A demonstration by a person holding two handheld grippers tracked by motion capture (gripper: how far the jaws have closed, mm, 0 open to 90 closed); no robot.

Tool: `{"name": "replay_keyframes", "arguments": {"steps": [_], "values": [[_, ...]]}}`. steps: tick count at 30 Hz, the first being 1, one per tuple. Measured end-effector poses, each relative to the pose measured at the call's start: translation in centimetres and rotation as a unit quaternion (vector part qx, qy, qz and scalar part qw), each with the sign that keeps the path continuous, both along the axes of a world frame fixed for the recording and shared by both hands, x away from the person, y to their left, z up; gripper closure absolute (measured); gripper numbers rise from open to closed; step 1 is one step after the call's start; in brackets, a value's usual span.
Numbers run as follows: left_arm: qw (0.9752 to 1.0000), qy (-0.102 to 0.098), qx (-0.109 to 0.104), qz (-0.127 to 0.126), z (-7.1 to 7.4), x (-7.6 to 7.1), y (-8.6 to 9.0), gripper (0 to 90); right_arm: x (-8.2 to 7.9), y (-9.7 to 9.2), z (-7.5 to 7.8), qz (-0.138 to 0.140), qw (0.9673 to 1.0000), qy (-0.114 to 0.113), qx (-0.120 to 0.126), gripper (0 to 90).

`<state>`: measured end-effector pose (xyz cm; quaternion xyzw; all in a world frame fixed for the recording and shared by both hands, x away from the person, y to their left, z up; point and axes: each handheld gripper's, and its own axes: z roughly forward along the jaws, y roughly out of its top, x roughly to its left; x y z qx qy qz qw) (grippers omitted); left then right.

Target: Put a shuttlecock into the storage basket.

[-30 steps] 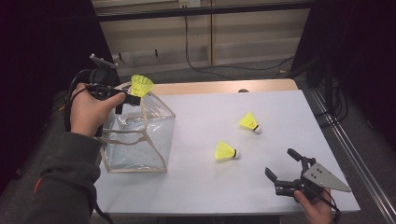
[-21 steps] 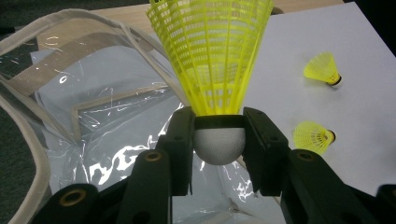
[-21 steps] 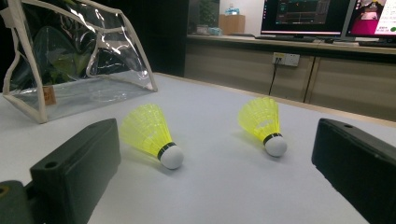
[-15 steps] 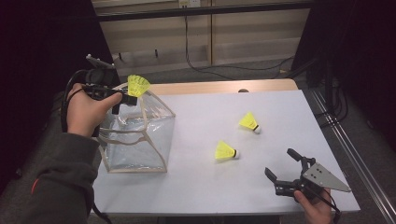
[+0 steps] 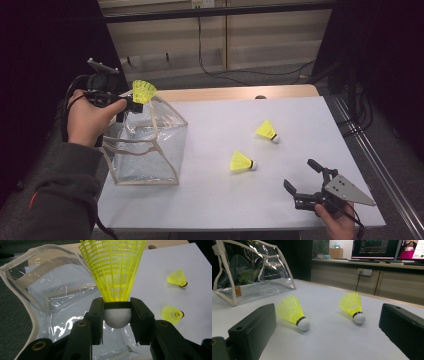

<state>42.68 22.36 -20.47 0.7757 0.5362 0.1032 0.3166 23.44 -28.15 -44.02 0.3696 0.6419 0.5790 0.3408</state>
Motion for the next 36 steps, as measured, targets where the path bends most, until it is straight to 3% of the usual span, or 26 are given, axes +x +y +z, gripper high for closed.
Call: {"name": "replay_keyframes", "arguments": {"steps": [36], "values": [[0.9995,0.011,0.013,0.025,-1.5,0.1,2.2,64.9,0.0,-0.1,0.1,-0.001,1.0,-0.001,0.004,0.9]]}}
